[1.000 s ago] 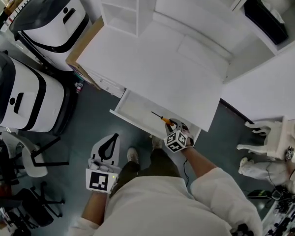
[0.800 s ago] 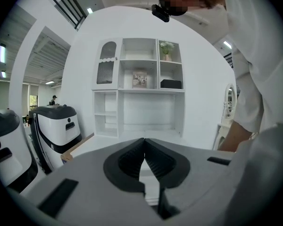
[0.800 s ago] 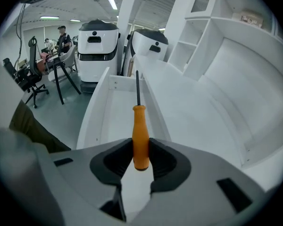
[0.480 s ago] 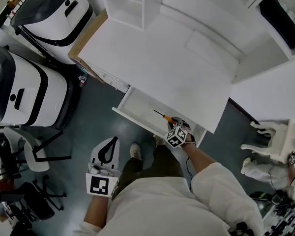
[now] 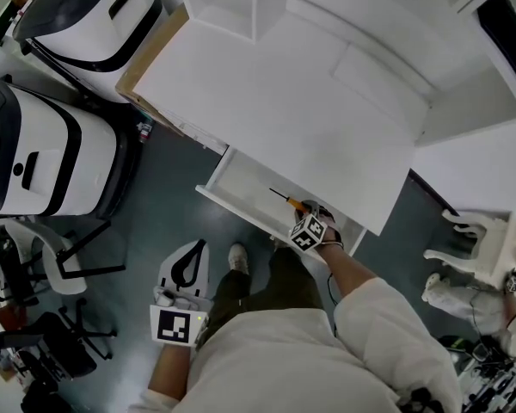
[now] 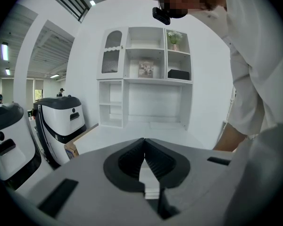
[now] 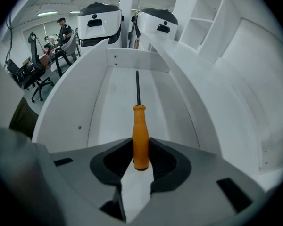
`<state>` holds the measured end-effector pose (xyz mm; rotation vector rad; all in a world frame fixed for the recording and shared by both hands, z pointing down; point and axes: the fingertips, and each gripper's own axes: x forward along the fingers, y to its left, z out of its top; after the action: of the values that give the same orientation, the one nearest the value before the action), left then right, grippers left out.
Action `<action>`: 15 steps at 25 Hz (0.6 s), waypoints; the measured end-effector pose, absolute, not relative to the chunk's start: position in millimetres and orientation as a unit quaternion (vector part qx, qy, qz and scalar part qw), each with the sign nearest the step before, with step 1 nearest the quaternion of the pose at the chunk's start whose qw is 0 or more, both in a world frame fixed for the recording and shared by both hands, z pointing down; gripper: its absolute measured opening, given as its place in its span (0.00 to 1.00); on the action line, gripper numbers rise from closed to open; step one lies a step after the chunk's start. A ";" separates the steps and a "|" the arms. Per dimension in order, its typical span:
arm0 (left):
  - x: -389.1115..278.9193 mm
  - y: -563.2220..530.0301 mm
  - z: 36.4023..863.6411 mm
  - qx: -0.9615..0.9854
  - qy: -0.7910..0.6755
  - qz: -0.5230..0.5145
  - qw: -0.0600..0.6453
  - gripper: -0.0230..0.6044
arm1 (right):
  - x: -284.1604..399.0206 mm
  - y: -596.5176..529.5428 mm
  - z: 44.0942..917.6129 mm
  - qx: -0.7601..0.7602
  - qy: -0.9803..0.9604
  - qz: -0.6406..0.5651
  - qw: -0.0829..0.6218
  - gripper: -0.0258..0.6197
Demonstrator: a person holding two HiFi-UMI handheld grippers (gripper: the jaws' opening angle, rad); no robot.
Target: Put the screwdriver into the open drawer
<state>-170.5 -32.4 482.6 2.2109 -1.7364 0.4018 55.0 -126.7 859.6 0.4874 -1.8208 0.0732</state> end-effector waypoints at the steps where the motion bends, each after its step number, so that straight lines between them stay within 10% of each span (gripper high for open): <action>1: -171.0 -33.6 484.2 0.769 -0.605 0.140 0.153 0.04 | 54.6 -126.0 862.4 0.206 -0.780 0.034 0.590 0.22; 15: -181.9 -44.4 500.0 0.762 -0.605 0.151 0.175 0.04 | 54.4 -124.2 890.7 0.179 -0.758 0.063 0.624 0.22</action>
<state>-181.9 -44.4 500.0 2.1586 -1.7156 0.4273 54.4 -124.2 890.7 0.4098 -1.7391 0.1445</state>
